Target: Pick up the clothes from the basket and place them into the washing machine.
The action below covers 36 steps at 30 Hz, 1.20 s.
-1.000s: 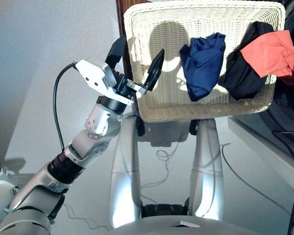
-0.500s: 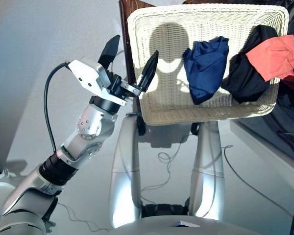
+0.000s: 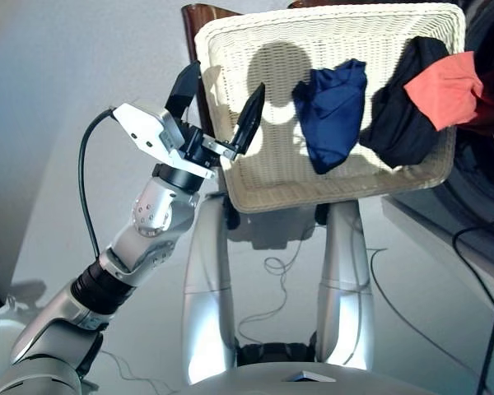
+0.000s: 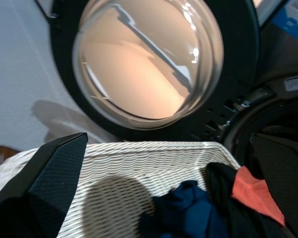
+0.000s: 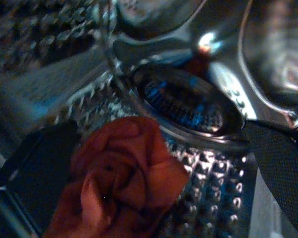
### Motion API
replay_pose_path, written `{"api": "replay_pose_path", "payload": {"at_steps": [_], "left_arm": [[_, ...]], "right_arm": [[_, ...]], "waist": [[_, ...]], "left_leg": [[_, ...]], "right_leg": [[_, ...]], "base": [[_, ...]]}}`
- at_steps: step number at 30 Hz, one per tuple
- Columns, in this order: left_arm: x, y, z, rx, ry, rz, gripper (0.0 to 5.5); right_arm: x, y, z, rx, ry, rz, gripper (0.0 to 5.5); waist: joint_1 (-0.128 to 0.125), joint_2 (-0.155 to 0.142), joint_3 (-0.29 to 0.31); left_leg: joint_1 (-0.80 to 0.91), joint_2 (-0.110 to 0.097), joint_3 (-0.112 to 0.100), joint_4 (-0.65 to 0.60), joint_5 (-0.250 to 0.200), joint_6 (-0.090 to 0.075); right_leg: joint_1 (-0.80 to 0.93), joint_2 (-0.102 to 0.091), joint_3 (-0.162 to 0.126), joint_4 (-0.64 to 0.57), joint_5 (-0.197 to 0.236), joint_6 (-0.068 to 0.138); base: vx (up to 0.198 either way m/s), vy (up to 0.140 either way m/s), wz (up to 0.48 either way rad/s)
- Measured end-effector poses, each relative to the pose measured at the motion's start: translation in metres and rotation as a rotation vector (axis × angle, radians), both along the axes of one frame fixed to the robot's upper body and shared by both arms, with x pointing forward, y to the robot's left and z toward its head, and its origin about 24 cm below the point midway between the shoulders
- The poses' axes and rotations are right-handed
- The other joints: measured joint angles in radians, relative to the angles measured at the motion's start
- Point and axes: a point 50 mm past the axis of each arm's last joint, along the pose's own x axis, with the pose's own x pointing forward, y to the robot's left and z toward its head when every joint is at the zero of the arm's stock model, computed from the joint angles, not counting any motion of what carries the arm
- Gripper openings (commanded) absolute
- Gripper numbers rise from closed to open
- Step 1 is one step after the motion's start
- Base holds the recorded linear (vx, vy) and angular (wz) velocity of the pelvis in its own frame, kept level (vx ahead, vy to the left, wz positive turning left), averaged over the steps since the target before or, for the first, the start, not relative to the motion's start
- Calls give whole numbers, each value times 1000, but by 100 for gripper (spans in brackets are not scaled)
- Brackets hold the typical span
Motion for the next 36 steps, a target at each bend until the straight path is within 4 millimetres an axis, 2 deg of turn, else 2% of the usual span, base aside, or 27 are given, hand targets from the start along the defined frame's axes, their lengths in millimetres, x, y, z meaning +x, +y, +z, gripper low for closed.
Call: {"api": "replay_pose_path", "payload": {"at_steps": [5, 7, 8, 9, 11, 14, 15, 17, 19, 20, 21, 22, 25, 27, 33, 36], "left_arm": [[-1, 2, -5, 8, 20, 4, 550], [-1, 3, -7, 15, 23, 5, 550], [-1, 3, -9, 20, 32, 8, 550], [-2, 4, -10, 25, 36, 9, 550], [-3, 6, -11, 44, 31, 21, 550], [-3, 6, -13, 53, 40, 24, 550], [-3, 6, -13, 55, 40, 26, 550], [-3, 5, -13, 68, 35, 30, 550], [-2, 2, -13, 72, 36, 24, 550], [-1, 0, -12, 71, 31, 18, 550], [-1, 0, -11, 67, 29, 17, 550], [-1, 0, -11, 66, 28, 16, 550], [0, -2, -15, 47, 48, 18, 550], [2, -3, -18, 50, 62, 18, 550], [5, -7, -18, 21, 67, 15, 550], [17, -6, -36, 16, 160, 35, 550]], "right_arm": [[0, 25, -5, -145, 76, 99, 550], [-1, 34, -8, -179, 109, 150, 550], [1, 40, -12, -195, 132, 180, 550], [2, 46, -14, -200, 144, 210, 550], [1, 57, -15, -243, 166, 267, 550], [4, 79, -19, -378, 211, 347, 550], [3, 98, -25, -516, 256, 417, 550], [0, 160, -39, -757, 282, 682, 550], [0, 216, -55, -875, 283, 903, 550], [0, 233, -56, -902, 264, 960, 550], [2, 248, -54, -918, 242, 999, 550], [3, 255, -48, -931, 219, 1014, 550], [23, 267, -32, -946, 207, 984, 550], [32, 271, -30, -959, 237, 971, 550], [34, 276, -51, -906, 299, 1002, 550], [33, 270, -57, -841, 312, 996, 550]], "waist": [[-15, 0, 0], [-21, 0, 0], [-25, 0, 0], [-25, 0, -2], [-32, 0, -2], [-39, 1, -2], [-40, 1, -2], [-35, 1, -2], [-14, 2, -2], [-2, 2, -2], [15, 2, -3], [30, 3, -3], [44, 2, -3], [45, 2, -3], [43, 0, -2], [29, -7, -3]], "left_leg": [[20, 11, 2, -25, 0, -16], [35, 12, 1, -38, 2, -27], [49, 13, -1, -42, -3, -32], [62, 14, -5, -51, -2, -41], [73, 18, -7, -69, -1, -46], [91, 28, -8, -92, 4, -66], [99, 29, -8, -104, 9, -74], [124, 29, -13, -135, 22, -84], [162, 28, -20, -184, 42, -85], [178, 28, -22, -206, 54, -88], [190, 28, -22, -227, 63, -84], [194, 26, -21, -243, 72, -81], [197, 28, -18, -278, 93, -73], [199, 27, -13, -290, 98, -71], [238, 25, -7, -329, 102, -67], [262, 26, -6, -347, 103, -67]], "right_leg": [[1, 13, 1, -1, -4, -10], [7, 16, 1, -1, -8, -16], [17, 17, 0, 6, -25, -17], [23, 20, -1, 6, -21, -24], [26, 30, -2, -5, -25, -24], [30, 31, -18, -10, -22, -46], [33, 31, -21, -13, -20, -51], [55, 31, -31, -30, -18, -61], [96, 30, -46, -71, -7, -70], [113, 30, -51, -91, 2, -72], [126, 31, -55, -114, 7, -66], [132, 29, -56, -129, 14, -65], [152, 29, -65, -192, 47, -59], [161, 28, -64, -217, 62, -57], [205, 26, -67, -262, 78, -53], [229, 27, -69, -278, 79, -53]], "base": [[0, 0, 0], [0, 0, 0], [0, 0, 0], [0, 0, 0], [0, 0, 0], [0, 0, 0], [0, 0, 0], [0, 0, 0], [0, 0, 0], [0, 0, 0], [0, 0, 0], [0, 0, 0], [0, 0, 0], [0, 0, 0], [0, 0, 0], [0, 0, 0]]}}
